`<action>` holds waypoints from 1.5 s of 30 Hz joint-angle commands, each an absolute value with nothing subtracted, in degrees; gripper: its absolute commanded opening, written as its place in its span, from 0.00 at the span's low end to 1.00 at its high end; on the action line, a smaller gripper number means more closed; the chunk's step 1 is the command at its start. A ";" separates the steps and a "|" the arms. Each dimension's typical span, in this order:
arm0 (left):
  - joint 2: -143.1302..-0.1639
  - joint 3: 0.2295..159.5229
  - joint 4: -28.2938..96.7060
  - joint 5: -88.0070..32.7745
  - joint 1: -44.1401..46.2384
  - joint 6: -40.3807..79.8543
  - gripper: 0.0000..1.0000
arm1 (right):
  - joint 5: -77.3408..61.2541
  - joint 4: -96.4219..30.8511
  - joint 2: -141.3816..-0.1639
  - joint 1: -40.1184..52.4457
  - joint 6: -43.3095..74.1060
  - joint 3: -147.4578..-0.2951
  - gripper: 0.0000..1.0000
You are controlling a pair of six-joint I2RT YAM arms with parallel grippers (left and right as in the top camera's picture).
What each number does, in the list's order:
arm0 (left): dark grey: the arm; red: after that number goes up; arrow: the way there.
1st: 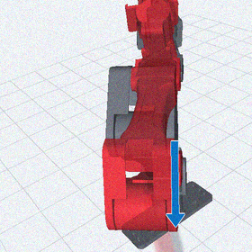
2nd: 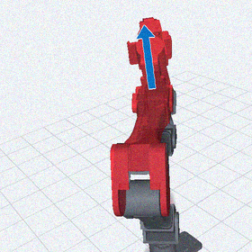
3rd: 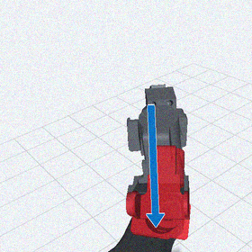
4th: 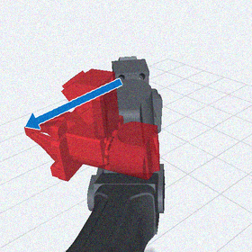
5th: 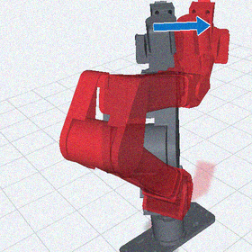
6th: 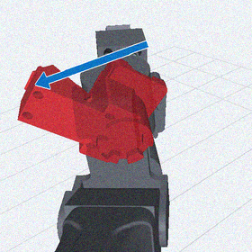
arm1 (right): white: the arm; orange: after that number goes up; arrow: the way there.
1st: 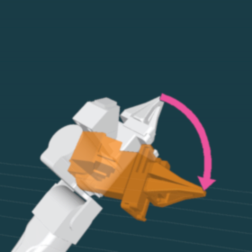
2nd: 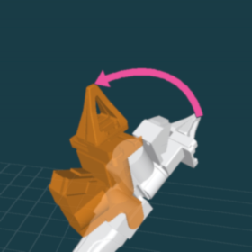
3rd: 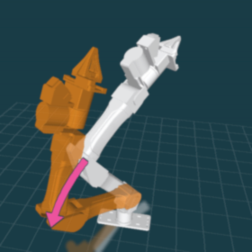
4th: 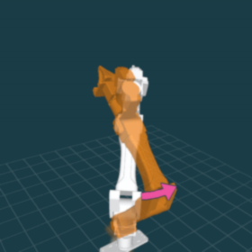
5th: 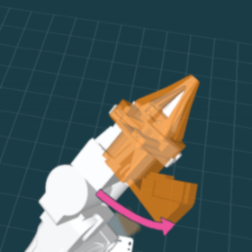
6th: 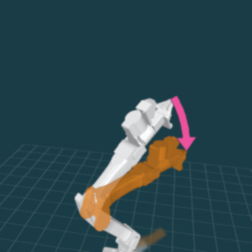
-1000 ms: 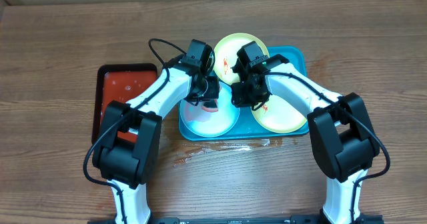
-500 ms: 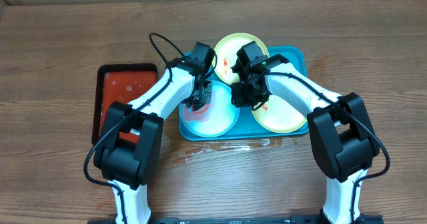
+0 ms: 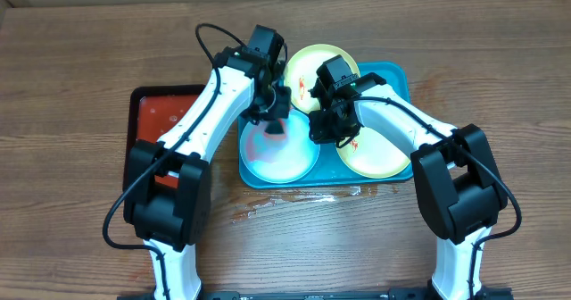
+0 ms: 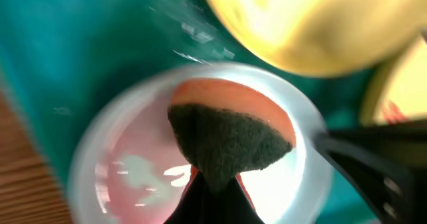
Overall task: Clean dirty plates on tray and stack at the side
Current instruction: 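Hold the plate with the right gripper and scrub it with the left sponge, then lift the sponge back to the black tray with the left gripper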
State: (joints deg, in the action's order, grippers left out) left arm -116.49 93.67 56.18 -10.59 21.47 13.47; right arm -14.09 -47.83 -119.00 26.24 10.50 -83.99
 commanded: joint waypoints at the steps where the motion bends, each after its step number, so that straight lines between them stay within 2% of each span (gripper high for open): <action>1: -116.90 89.12 55.70 -18.04 23.00 11.75 0.04 | -12.93 -47.79 -119.83 25.93 10.57 -83.20 0.04; 10: -116.90 79.15 50.63 -16.08 24.80 10.24 0.04 | -12.93 -47.79 -119.83 25.93 10.74 -83.20 0.04; 18: -116.88 76.62 52.49 17.04 24.67 18.37 0.04 | -12.93 -47.75 -119.83 25.93 10.74 -83.20 0.04; 22: -116.88 79.31 55.31 24.32 24.27 21.91 0.04 | -12.93 -47.75 -119.83 25.93 10.76 -83.20 0.04; 30: -116.55 94.67 61.78 23.66 22.28 25.89 0.04 | -12.91 -47.55 -119.74 25.98 10.94 -83.96 0.04; 35: -115.35 104.16 67.16 19.03 18.31 28.82 0.04 | -11.18 -49.43 -119.04 26.48 10.48 -87.20 0.04; 41: -111.44 107.63 69.04 8.69 9.15 28.80 0.04 | 2.52 -55.27 -117.36 29.69 10.44 -95.66 0.04; 45: -110.89 107.63 71.59 2.74 2.11 28.77 0.04 | 18.48 -60.62 -116.92 34.48 7.79 -103.53 0.04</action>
